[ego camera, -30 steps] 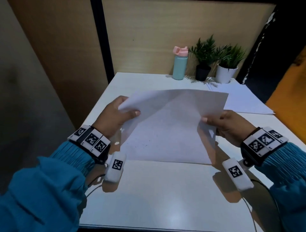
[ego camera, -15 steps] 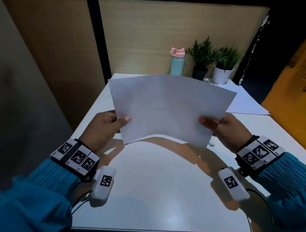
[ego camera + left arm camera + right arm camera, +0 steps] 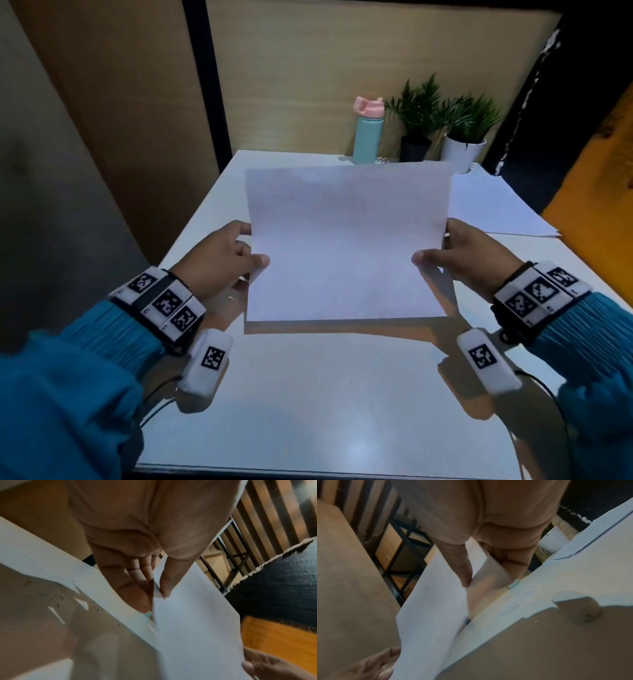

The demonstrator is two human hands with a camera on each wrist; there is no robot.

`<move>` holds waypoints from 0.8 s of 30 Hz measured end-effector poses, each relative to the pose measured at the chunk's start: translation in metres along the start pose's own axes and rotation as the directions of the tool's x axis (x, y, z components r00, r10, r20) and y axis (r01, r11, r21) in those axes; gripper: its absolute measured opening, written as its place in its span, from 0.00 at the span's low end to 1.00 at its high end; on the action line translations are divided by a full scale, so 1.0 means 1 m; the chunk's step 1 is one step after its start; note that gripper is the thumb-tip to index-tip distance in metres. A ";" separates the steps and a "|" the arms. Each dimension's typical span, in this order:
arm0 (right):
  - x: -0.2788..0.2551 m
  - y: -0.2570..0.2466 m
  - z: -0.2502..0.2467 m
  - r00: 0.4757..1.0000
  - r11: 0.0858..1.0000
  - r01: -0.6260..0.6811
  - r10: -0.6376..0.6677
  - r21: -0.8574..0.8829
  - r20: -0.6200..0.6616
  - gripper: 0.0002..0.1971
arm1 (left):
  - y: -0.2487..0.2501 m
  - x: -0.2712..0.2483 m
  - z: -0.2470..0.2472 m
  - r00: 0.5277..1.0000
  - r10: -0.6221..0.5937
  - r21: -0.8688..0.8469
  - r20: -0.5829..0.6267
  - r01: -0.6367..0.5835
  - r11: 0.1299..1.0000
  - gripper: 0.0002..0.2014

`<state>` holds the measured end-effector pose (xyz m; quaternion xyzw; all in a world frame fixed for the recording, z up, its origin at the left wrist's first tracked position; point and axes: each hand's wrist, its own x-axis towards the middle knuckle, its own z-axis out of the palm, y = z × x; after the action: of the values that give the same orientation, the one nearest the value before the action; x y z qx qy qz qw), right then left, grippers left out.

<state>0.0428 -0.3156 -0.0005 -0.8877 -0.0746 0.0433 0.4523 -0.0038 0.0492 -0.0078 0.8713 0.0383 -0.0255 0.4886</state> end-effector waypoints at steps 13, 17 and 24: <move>0.022 0.032 -0.021 0.986 0.842 -0.169 0.151 -0.512 -0.077 0.24 | 0.010 0.022 0.031 0.920 0.058 0.620 0.388 -0.307 0.722 0.28; 0.009 0.038 -0.023 0.993 0.812 -0.056 0.103 -0.581 0.049 0.16 | 0.023 0.021 0.045 0.848 -0.129 0.735 0.515 -0.359 0.575 0.34; 0.005 0.028 -0.022 0.982 0.790 0.028 0.093 -0.613 0.165 0.10 | 0.026 0.069 0.052 0.905 -0.038 0.860 0.424 -0.389 0.330 0.32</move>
<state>0.0532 -0.3481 -0.0106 -0.9793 -0.1111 0.1076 0.1306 0.0673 -0.0059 -0.0181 0.9684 -0.1723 -0.1518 -0.0971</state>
